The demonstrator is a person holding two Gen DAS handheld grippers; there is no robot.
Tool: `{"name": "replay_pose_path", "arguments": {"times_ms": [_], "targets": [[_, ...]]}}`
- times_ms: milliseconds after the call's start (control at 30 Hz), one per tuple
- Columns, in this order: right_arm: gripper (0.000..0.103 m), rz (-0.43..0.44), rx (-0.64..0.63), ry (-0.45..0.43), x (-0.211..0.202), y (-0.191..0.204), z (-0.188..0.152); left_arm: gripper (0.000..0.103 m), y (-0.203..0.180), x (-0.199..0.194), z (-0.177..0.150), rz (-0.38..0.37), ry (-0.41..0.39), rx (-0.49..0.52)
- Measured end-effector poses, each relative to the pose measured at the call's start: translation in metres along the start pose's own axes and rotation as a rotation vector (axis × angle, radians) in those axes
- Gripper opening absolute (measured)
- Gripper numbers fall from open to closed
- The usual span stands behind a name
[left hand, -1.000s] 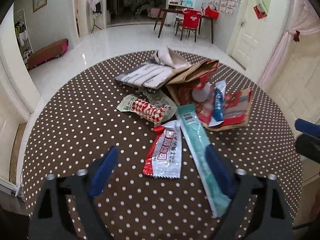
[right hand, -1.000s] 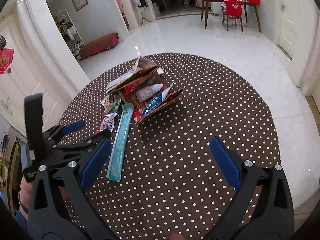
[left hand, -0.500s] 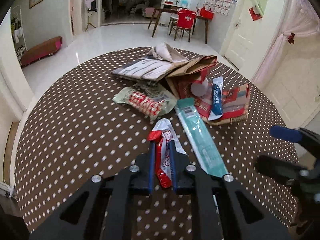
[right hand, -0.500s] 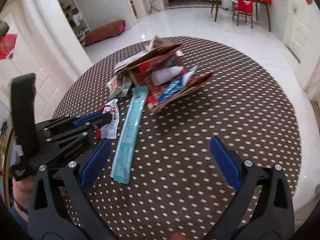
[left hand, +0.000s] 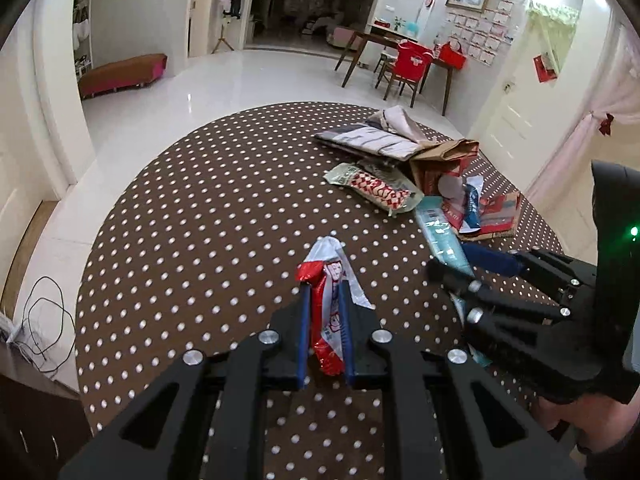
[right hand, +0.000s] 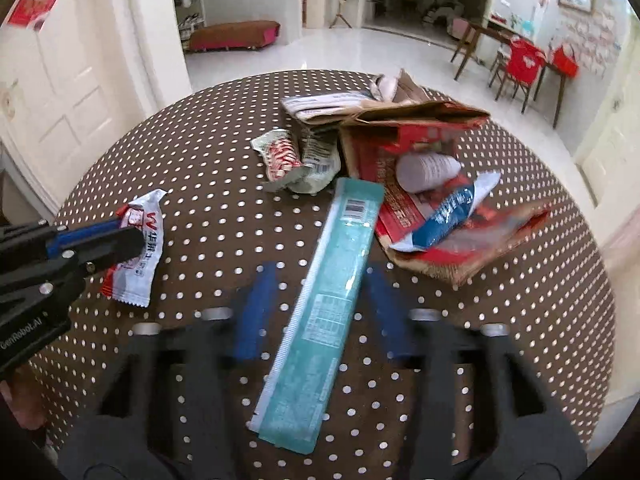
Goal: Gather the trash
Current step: 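Grasp the red-white wrapper with the left tool while the right tool grasps the teal tube package, then lift the teal package with the right tool while the left tool holds the red-white wrapper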
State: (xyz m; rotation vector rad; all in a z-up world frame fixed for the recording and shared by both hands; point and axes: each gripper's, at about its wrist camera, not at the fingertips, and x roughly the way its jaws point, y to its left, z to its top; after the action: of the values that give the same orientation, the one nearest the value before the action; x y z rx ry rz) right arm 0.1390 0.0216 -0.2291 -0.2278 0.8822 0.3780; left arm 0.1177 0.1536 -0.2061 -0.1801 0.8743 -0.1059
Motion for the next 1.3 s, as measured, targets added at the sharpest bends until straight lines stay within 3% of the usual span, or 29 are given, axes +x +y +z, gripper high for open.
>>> {"name": "replay_pose_path", "arguments": {"times_ms": [67, 100, 167, 233, 500, 567, 633, 733, 800, 833, 933, 1033, 1300], "targets": [[0.028, 0.024, 0.006, 0.010, -0.002, 0.000, -0.002, 0.013, -0.001, -0.002, -0.002, -0.003, 0.000, -0.002], [0.021, 0.037, 0.014, 0.014, -0.004, -0.001, -0.004, 0.013, -0.002, -0.003, -0.003, -0.005, -0.001, -0.001], [0.016, 0.089, 0.060, 0.018, -0.009, -0.009, -0.008, 0.013, -0.004, -0.003, -0.004, -0.012, -0.001, 0.000], [0.015, 0.132, 0.095, 0.024, -0.016, -0.018, -0.015, 0.013, -0.007, -0.006, -0.005, -0.017, -0.003, 0.005], [0.016, 0.172, 0.147, 0.028, -0.037, -0.032, -0.033, 0.013, -0.025, -0.006, -0.004, -0.042, -0.006, 0.026], [0.024, 0.166, 0.154, 0.033, -0.039, -0.034, -0.032, 0.013, -0.027, -0.005, -0.003, -0.041, -0.005, 0.028], [0.051, 0.148, 0.136, 0.023, -0.040, -0.031, -0.029, 0.013, -0.028, -0.005, -0.004, -0.040, -0.005, 0.027], [0.052, 0.122, 0.087, 0.061, -0.027, -0.015, -0.020, 0.013, -0.028, -0.006, -0.005, -0.033, -0.002, 0.022], [0.044, 0.048, 0.018, 0.062, -0.022, -0.003, -0.020, 0.013, -0.027, -0.006, -0.007, -0.029, 0.001, 0.018], [0.034, 0.001, -0.040, 0.045, -0.023, 0.008, -0.022, 0.013, -0.026, -0.006, -0.008, -0.027, 0.004, 0.016], [0.025, -0.010, -0.065, 0.040, -0.026, 0.019, -0.024, 0.013, -0.028, -0.007, -0.009, -0.023, 0.007, 0.016], [0.013, 0.044, 0.001, 0.033, -0.037, 0.006, -0.026, 0.013, -0.032, -0.012, -0.009, -0.024, 0.000, 0.029], [0.011, 0.185, 0.166, 0.001, -0.064, -0.041, -0.041, 0.013, -0.052, -0.014, -0.007, -0.042, -0.001, 0.061]]}}
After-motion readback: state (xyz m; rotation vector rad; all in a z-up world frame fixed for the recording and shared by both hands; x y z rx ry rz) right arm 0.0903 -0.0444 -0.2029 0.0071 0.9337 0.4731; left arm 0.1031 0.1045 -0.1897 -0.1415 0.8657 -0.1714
